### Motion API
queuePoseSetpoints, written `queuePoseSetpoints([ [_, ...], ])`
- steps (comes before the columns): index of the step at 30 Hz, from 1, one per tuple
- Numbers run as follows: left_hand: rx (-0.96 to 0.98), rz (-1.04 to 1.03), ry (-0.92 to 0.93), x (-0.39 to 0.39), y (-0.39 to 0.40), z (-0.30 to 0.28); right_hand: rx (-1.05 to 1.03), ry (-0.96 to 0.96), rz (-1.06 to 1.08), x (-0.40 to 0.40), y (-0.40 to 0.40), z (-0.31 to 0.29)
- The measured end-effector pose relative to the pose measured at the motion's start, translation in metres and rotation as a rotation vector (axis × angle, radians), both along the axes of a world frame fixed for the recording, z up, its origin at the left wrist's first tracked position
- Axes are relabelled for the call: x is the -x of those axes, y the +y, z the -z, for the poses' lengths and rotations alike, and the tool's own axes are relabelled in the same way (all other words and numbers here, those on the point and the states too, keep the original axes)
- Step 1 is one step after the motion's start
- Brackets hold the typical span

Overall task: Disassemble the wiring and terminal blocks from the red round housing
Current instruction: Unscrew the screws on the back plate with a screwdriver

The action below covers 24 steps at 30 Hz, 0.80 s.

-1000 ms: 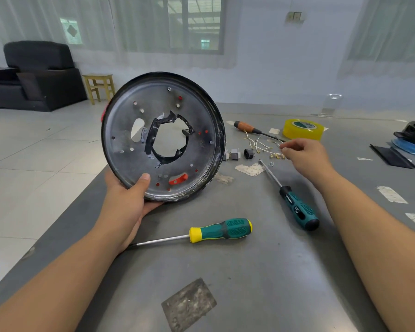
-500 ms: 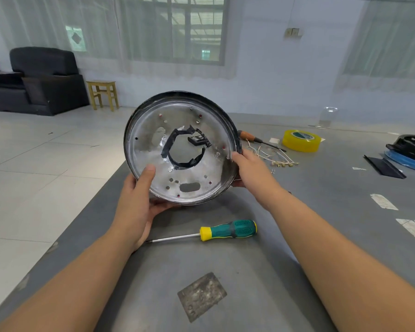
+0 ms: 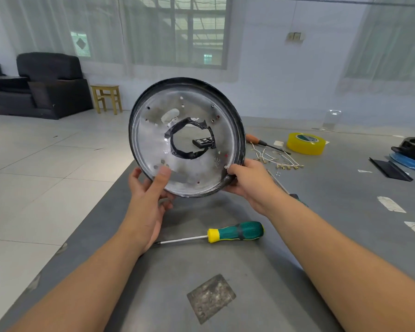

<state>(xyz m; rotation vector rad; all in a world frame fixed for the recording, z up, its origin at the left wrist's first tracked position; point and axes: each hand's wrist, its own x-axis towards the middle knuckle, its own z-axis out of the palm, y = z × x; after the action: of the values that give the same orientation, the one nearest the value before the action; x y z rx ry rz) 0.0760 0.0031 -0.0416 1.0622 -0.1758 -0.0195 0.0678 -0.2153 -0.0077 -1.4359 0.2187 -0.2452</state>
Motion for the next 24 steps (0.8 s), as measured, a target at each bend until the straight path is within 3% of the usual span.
queuePoseSetpoints([
  [8,-0.124,0.075,-0.033,0.003,-0.004,0.001,-0.353,-0.028,-0.178,0.016,0.053,-0.011],
  [12,-0.134,0.115,-0.079,0.002,-0.001,0.002,-0.373,0.004,-0.199,0.019,0.072,-0.002],
  [16,-0.07,0.093,0.014,-0.003,0.0,0.005,-0.301,0.06,-0.263,0.021,0.071,0.0],
  [21,0.062,0.053,0.176,-0.012,0.007,0.004,-0.099,0.145,-0.362,0.032,0.057,-0.004],
  [22,0.087,0.045,0.201,-0.013,0.008,0.004,0.087,0.132,-0.325,0.035,0.052,-0.005],
  [24,0.124,0.027,0.231,-0.014,0.009,0.003,0.694,0.037,-0.215,0.044,0.038,-0.004],
])
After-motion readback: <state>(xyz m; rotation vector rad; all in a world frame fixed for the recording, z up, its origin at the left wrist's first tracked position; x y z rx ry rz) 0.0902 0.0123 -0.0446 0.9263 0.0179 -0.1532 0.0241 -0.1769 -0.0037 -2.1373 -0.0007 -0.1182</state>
